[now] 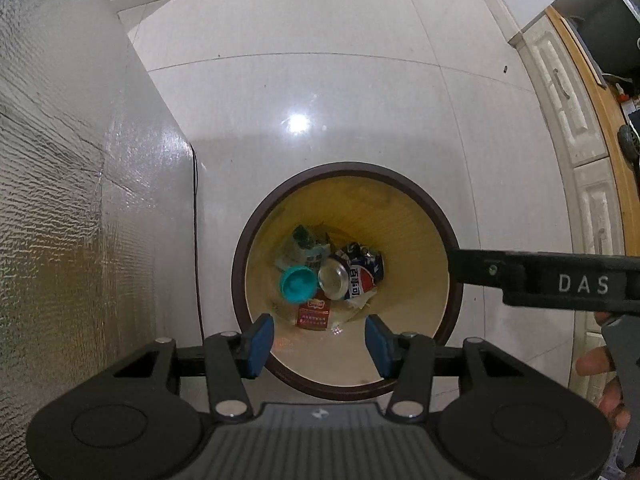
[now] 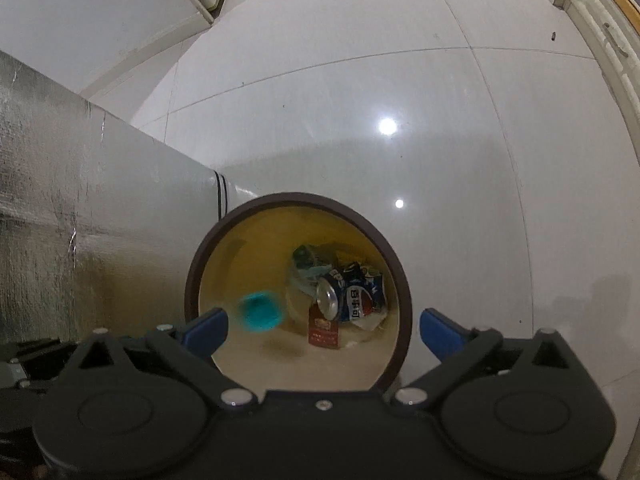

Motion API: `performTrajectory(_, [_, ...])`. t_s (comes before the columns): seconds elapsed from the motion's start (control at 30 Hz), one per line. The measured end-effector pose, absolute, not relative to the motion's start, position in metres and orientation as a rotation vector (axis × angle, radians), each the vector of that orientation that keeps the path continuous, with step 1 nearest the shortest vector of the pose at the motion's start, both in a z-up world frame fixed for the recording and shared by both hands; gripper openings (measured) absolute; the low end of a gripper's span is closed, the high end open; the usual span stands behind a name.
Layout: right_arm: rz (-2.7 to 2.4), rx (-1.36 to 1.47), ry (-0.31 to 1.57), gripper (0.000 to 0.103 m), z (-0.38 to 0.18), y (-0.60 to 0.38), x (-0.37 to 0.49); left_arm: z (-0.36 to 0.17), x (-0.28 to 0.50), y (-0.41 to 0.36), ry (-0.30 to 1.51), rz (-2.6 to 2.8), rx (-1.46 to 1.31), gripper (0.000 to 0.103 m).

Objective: Collect trash

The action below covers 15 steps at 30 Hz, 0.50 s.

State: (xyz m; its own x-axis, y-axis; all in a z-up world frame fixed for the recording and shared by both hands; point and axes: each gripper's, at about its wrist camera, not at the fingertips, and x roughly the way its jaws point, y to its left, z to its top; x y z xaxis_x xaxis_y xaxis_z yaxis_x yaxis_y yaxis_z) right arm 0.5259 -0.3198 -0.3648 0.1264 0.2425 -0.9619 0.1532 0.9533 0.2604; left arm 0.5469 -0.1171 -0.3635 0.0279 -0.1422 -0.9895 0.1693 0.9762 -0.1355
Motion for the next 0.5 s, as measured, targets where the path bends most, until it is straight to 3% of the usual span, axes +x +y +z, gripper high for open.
performTrajectory(0.1, [0.083, 0.3, 1.467, 0.103, -0.366, -0.317, 0.524, -0.364, 0.547, -0.118, 1.53, -0.235, 0.035, 0.062])
performTrajectory(0.5, [0.125, 0.199, 1.485, 0.103, -0.357, -0.317, 0.517, -0.362, 0.54, -0.107, 1.564, -0.169, 0.07, 0.085])
